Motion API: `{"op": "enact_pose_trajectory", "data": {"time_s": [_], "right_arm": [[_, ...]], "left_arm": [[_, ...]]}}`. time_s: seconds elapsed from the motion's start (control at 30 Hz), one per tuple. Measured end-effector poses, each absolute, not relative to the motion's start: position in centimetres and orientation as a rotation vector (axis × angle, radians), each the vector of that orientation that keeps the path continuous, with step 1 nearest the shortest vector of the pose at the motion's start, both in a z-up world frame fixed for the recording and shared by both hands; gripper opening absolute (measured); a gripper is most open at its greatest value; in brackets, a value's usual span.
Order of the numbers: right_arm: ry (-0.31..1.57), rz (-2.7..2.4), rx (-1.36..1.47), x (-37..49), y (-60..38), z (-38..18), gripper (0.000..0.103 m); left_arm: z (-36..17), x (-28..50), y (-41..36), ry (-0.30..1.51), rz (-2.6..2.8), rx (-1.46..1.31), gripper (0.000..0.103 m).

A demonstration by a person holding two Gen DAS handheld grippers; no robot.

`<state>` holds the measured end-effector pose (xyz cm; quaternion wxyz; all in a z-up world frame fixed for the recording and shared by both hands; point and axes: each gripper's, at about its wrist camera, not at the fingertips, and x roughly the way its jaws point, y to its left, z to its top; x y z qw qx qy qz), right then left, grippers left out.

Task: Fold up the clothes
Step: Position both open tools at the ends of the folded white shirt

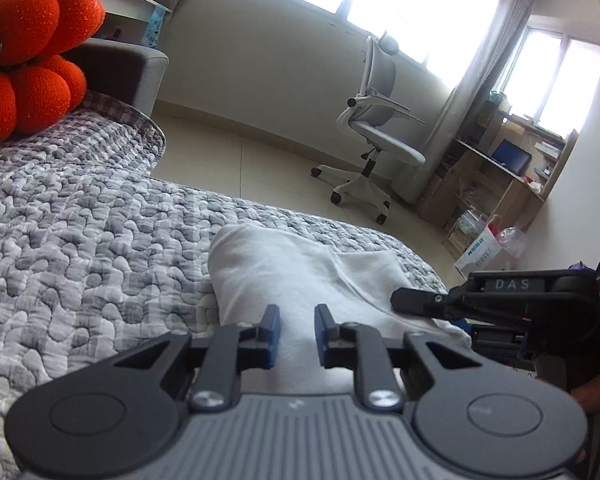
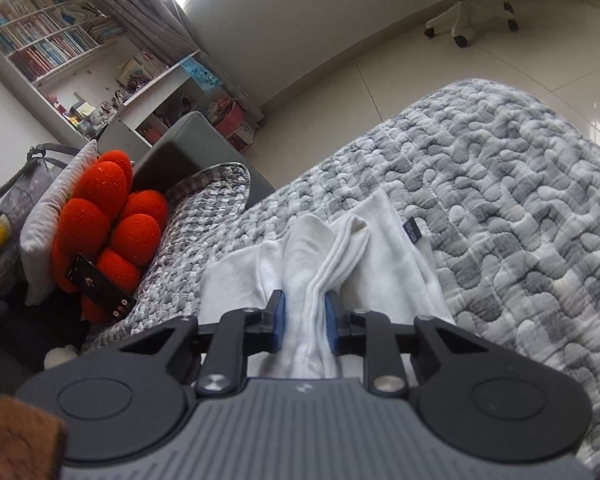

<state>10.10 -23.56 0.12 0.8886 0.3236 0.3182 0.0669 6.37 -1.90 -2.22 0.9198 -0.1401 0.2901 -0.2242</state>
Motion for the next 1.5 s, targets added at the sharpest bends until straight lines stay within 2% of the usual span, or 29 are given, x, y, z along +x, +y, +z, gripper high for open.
{"op": "enact_pose_trajectory", "data": {"time_s": [0.3, 0.83, 1.07, 1.2, 1.37, 1.5], "right_arm": [[0.576, 0.225, 0.789, 9.5, -26.2, 1.2, 0.022], [0.613, 0.170, 0.900, 8.6, -30.0, -0.5, 0.022], [0.670, 0.110, 0.809, 9.0, -30.0, -2.0, 0.025], [0.627, 0.088, 0.724, 8.2, -29.7, -0.8, 0.030], [0.513, 0.067, 0.591, 6.9, -29.1, 1.2, 0.030], [0.496, 0.109, 0.508, 6.8, -27.9, 1.6, 0.030]], "left_arm": [[-2.4, 6.8, -2.5, 0.590, -0.484, -0.359, 0.018], [-3.4, 6.8, -5.0, 0.639, -0.560, -0.354, 0.017], [-4.1, 7.3, -5.5, 0.675, -0.586, -0.342, 0.017], [-3.7, 7.5, -5.3, 0.674, -0.585, -0.374, 0.017], [-2.8, 7.6, -5.2, 0.639, -0.588, -0.412, 0.017], [-2.5, 7.8, -5.3, 0.627, -0.655, -0.395, 0.017]]}}
